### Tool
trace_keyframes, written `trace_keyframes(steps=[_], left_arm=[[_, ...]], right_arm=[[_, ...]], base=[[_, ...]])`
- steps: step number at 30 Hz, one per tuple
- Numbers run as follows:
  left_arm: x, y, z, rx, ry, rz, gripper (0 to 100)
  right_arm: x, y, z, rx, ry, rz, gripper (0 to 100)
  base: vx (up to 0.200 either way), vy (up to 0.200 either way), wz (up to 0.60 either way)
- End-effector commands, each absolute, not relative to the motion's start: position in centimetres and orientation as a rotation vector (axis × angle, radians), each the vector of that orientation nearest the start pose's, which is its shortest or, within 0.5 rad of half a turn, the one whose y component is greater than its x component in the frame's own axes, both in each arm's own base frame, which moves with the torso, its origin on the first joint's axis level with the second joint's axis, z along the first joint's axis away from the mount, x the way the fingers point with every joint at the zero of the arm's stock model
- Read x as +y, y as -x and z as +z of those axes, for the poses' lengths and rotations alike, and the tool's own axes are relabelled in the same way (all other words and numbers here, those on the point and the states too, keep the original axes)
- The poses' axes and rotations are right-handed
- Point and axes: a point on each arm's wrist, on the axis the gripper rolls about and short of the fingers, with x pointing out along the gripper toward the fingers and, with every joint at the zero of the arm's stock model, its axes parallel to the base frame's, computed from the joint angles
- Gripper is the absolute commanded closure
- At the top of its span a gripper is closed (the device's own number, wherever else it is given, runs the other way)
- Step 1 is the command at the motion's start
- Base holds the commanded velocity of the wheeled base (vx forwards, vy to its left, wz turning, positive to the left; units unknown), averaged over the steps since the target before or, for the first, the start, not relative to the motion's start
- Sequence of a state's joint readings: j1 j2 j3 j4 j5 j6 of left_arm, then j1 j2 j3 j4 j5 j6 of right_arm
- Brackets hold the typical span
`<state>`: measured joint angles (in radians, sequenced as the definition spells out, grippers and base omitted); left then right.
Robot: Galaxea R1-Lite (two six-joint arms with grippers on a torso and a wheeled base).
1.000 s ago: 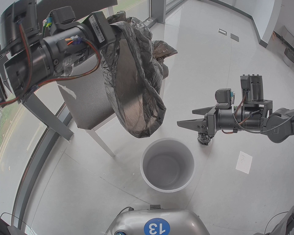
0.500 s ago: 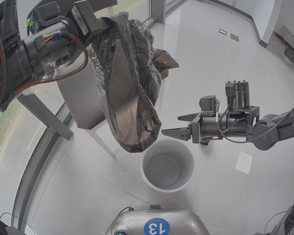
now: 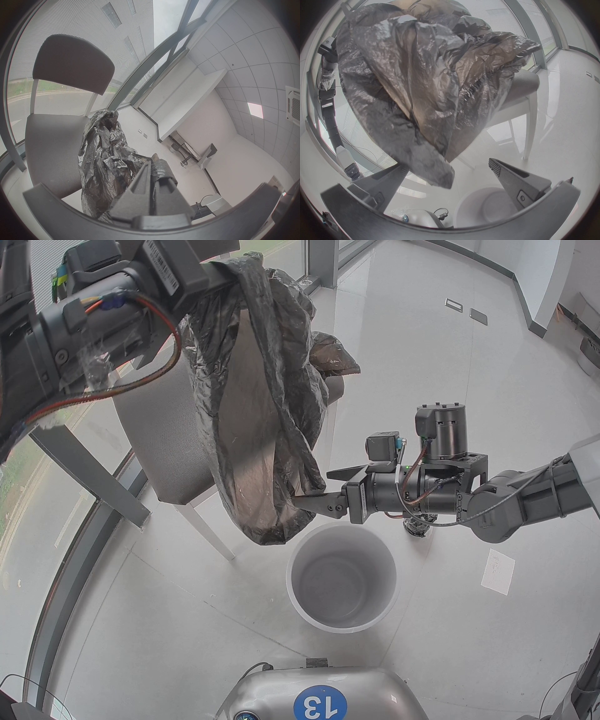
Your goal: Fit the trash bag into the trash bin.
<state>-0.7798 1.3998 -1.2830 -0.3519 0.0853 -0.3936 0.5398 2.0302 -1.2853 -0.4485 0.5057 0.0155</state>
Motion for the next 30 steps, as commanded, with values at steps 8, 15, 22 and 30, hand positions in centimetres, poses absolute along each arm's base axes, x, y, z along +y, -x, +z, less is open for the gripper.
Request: trace_keyframes(steps=[8,15,22,30], left_arm=[[-16.7,-16.9,37.4,-0.076,0.477,-0.734,100],[-16.9,-17.1,37.3,-0.076,0.477,-0.734,100],[-16.9,-17.3,36.1,-0.029,0.479,-0.723,100],[-16.1,-15.8,28.7,0.2,0.393,-0.696,100]], right_arm=[[23.6,-36.5,15.9,0.331,-0.009,1.042,100],[23.7,-36.7,15.4,0.344,-0.01,1.038,100],[22.2,-34.3,16.5,0.358,-0.003,1.007,100],[18.7,-26.0,17.5,0.432,0.008,1.041,100]], base=[[0.0,0.0,0.0],[0.0,0.0,0.0],[0.0,0.0,0.0],[0.0,0.0,0.0]])
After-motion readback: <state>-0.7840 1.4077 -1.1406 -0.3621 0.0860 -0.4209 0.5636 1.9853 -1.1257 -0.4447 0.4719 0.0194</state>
